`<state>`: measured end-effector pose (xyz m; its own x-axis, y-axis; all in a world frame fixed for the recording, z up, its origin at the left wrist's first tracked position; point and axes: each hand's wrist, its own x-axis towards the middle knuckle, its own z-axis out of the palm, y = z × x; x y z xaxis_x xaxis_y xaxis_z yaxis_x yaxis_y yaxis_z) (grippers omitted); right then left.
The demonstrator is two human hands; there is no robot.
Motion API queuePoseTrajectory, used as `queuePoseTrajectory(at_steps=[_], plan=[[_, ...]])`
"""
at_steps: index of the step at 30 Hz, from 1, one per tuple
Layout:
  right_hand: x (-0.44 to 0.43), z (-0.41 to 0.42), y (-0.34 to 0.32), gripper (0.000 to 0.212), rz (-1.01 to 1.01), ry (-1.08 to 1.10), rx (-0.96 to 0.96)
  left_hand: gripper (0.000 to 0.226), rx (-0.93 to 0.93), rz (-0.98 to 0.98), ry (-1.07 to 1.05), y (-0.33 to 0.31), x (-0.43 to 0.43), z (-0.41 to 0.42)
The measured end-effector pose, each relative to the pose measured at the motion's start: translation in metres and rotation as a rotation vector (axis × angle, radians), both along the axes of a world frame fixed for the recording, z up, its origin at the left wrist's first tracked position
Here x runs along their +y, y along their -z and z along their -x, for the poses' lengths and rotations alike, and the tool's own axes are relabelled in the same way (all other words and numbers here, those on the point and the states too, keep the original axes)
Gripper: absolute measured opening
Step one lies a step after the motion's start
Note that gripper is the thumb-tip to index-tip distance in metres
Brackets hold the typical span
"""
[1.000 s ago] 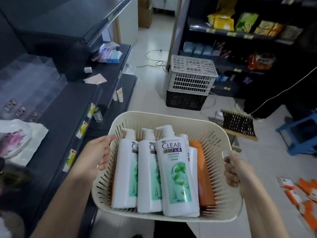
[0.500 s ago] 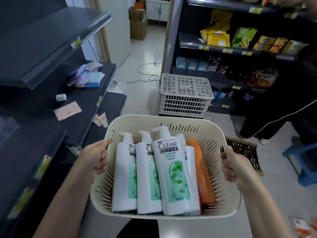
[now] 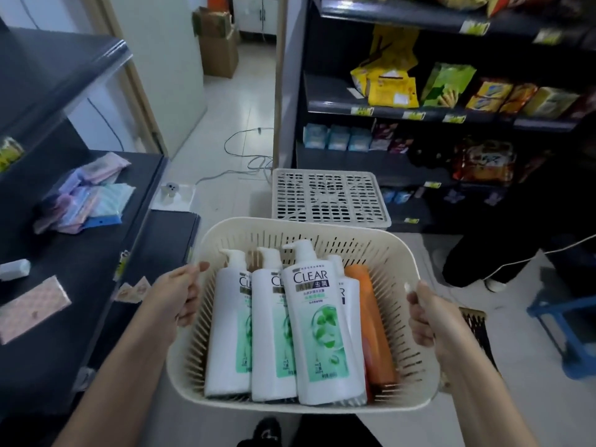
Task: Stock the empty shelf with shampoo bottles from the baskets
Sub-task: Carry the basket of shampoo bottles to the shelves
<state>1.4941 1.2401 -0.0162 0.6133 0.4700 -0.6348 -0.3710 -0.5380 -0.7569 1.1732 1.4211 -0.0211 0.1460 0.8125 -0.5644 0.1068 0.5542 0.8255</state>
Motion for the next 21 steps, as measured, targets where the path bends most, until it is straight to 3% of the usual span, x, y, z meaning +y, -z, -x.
queuePoseTrajectory(at_steps=[12,21], plan=[[0.163,-0.148,0.021,0.035,-0.001,0.083,0.007,0.022,-0.010,-0.034,0.085,0.019,0.179,-0.163],[0.237,-0.235,0.029,0.035,0.020,0.256,0.015,0.034,0.055,-0.031,0.245,0.035,0.298,-0.288]])
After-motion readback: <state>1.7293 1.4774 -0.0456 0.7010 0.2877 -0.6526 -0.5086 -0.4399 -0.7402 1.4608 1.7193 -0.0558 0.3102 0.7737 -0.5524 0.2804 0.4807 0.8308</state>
